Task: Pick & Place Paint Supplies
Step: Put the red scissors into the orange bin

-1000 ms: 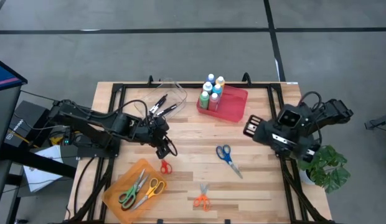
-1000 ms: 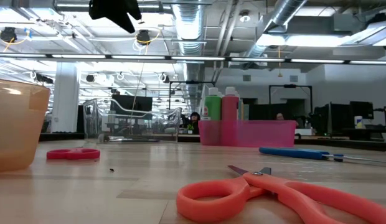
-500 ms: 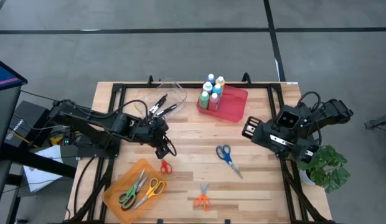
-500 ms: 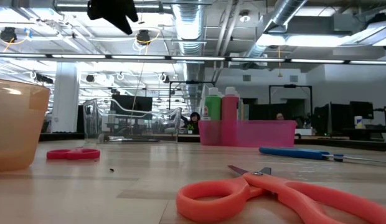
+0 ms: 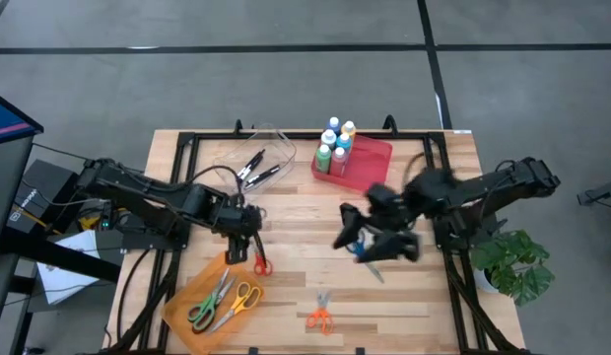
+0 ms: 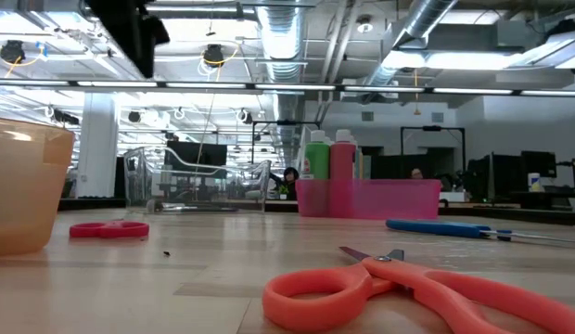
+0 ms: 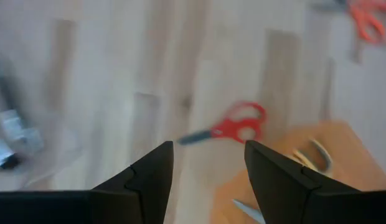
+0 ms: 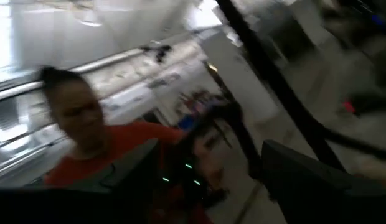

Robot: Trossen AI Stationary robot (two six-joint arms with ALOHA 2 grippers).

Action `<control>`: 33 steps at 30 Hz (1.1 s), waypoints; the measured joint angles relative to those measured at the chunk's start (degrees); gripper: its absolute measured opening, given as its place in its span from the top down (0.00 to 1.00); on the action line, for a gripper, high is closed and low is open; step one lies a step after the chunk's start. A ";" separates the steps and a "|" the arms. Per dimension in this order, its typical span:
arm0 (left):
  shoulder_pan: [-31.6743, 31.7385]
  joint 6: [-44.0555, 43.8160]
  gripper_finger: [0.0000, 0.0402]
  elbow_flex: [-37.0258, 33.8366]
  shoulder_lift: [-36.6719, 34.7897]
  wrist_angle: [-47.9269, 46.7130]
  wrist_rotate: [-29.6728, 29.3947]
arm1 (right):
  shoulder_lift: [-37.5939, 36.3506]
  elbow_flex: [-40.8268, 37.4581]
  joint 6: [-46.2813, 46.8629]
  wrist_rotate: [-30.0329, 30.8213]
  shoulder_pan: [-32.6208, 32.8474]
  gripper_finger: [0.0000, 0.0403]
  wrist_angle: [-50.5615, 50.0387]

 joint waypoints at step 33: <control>2.89 34.12 0.56 -11.84 17.14 26.14 18.74 | 0.00 -5.03 7.59 12.87 4.00 0.32 -54.61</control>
